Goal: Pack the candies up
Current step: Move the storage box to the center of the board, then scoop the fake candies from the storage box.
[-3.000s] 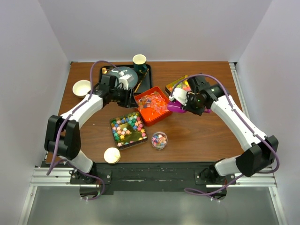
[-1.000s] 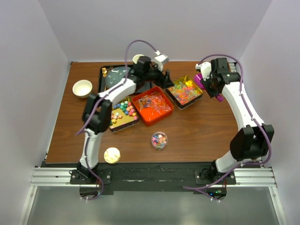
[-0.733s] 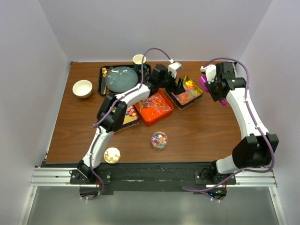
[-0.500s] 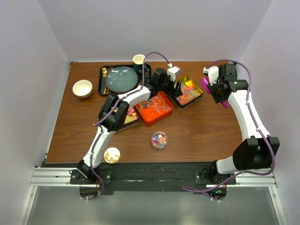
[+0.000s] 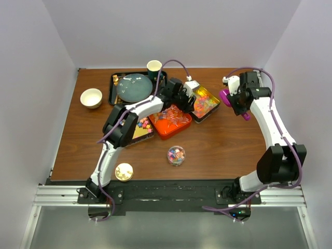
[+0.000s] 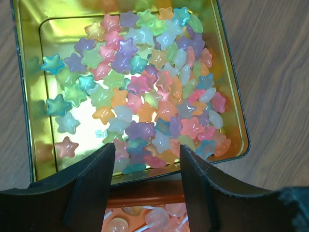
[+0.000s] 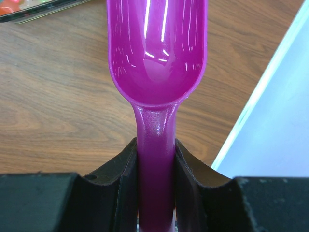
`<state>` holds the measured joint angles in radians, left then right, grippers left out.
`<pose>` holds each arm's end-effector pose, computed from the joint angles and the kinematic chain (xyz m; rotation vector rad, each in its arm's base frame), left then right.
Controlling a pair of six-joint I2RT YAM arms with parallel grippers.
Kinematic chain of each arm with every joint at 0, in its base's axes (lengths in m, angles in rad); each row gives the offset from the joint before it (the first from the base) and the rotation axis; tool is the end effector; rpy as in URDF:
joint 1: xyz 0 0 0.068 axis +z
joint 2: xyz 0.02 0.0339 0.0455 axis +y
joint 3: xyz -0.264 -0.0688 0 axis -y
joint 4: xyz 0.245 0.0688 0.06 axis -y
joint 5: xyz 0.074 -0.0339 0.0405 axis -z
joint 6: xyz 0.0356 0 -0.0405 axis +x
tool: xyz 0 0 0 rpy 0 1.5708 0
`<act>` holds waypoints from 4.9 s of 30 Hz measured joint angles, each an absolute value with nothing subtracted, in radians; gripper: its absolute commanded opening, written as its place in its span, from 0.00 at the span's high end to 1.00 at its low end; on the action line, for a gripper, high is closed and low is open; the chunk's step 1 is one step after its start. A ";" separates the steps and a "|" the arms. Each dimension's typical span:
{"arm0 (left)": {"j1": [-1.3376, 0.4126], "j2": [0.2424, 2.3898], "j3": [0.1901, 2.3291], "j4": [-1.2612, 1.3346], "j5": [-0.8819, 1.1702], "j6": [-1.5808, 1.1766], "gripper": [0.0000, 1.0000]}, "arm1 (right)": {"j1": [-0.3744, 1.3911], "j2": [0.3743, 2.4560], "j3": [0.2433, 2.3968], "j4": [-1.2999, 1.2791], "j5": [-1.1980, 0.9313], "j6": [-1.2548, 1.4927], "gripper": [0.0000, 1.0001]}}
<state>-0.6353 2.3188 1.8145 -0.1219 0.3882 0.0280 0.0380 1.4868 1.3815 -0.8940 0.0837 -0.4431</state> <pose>0.4184 -0.3252 0.1785 0.9408 2.0419 -0.7613 0.3069 0.0087 0.3184 -0.5852 2.5194 -0.2589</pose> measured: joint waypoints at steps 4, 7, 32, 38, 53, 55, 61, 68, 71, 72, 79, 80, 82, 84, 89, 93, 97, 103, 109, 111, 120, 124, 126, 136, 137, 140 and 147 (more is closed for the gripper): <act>-0.635 2.274 1.750 -0.125 0.387 0.094 0.44 | 0.038 1.515 1.397 -0.895 0.076 -0.440 1.00; -0.637 2.235 1.696 -0.123 0.385 0.142 0.45 | 0.038 1.520 1.413 -0.894 0.064 -0.438 1.00; -0.617 1.729 1.193 -0.135 0.521 0.321 0.46 | 0.190 1.596 1.515 -1.062 -0.076 -0.835 1.00; -0.525 1.602 1.215 -0.123 0.608 0.196 1.00 | 0.244 1.599 1.504 -1.089 -0.087 -1.030 1.00; -0.428 1.508 0.921 -0.160 0.619 0.053 1.00 | 0.406 1.984 1.909 -1.299 0.308 -1.527 1.00; -0.398 1.472 0.908 -0.159 0.606 0.045 1.00 | 0.418 1.999 1.909 -1.304 0.356 -1.557 1.00; -0.309 1.384 0.867 -0.145 0.575 0.034 1.00 | 0.427 2.006 1.909 -1.305 0.448 -1.621 1.00; -0.176 1.365 0.838 -0.147 0.551 0.019 1.00 | 0.475 2.004 1.830 -1.298 0.499 -1.639 1.00; -0.106 1.363 0.838 -0.149 0.546 0.010 1.00 | 0.507 2.004 1.778 -1.296 0.520 -1.636 1.00; -0.088 1.361 0.838 -0.152 0.543 0.007 1.00 | 0.514 2.004 1.765 -1.297 0.527 -1.634 1.00; 0.078 1.312 0.837 -0.196 0.458 -0.019 1.00 | 0.545 2.004 1.717 -1.297 0.558 -1.581 1.00; 0.116 1.308 0.835 -0.201 0.449 -0.027 1.00 | 0.546 2.005 1.718 -1.299 0.558 -1.565 1.00; 0.186 1.307 0.830 -0.213 0.422 -0.048 1.00 | 0.552 2.015 1.730 -1.310 0.554 -1.528 1.00; 0.255 1.315 0.816 -0.230 0.407 -0.074 1.00 | 0.560 2.037 1.750 -1.316 0.542 -1.488 1.00; 0.344 1.354 0.757 -0.275 0.400 -0.139 1.00 | 0.587 2.083 1.765 -1.320 0.503 -1.397 1.00; 0.347 1.361 0.705 -0.297 0.415 -0.179 1.00 | 0.607 2.097 1.766 -1.323 0.451 -1.331 1.00; 0.347 1.375 0.673 -0.300 0.439 -0.216 1.00 | 0.614 2.110 1.776 -1.329 0.390 -1.274 1.00; 0.347 1.422 0.672 -0.295 0.474 -0.244 1.00 | 0.613 2.123 1.786 -1.335 0.286 -1.202 1.00; 0.347 1.435 0.673 -0.273 0.510 -0.254 1.00 | 0.604 2.128 1.787 -1.343 0.138 -1.130 1.00; 0.347 1.435 0.673 -0.260 0.530 -0.255 1.00 | 0.599 2.127 1.781 -1.339 0.097 -1.116 1.00; 0.347 1.438 0.711 -0.233 0.643 -0.258 0.75 | 0.542 2.067 1.694 -1.271 -0.060 -1.091 1.00; 0.347 1.438 0.717 -0.225 0.676 -0.262 0.74 | 0.510 2.033 1.639 -1.229 -0.129 -1.081 1.00; 0.347 1.438 0.728 -0.226 0.690 -0.262 0.74 | 0.494 2.011 1.603 -1.195 -0.165 -1.081 1.00; 0.347 1.449 0.844 -0.243 0.728 -0.224 0.72 | 0.427 1.988 1.550 -1.131 -0.300 -1.055 1.00; 0.347 1.453 0.852 -0.247 0.730 -0.219 0.72 | 0.420 1.982 1.544 -1.125 -0.313 -1.047 1.00; 0.347 1.467 0.875 -0.263 0.735 -0.200 0.72 | 0.400 1.967 1.518 -1.094 -0.355 -1.015 1.00; 0.347 1.504 0.936 -0.291 0.756 -0.162 0.72 | 0.374 1.880 1.389 -0.946 -0.417 -0.910 1.00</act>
<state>0.3470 1.5043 0.9360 -0.2913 0.7559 -0.1616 0.3744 1.8797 1.3891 -0.9459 -0.4171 -0.9100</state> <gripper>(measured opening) 0.283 0.306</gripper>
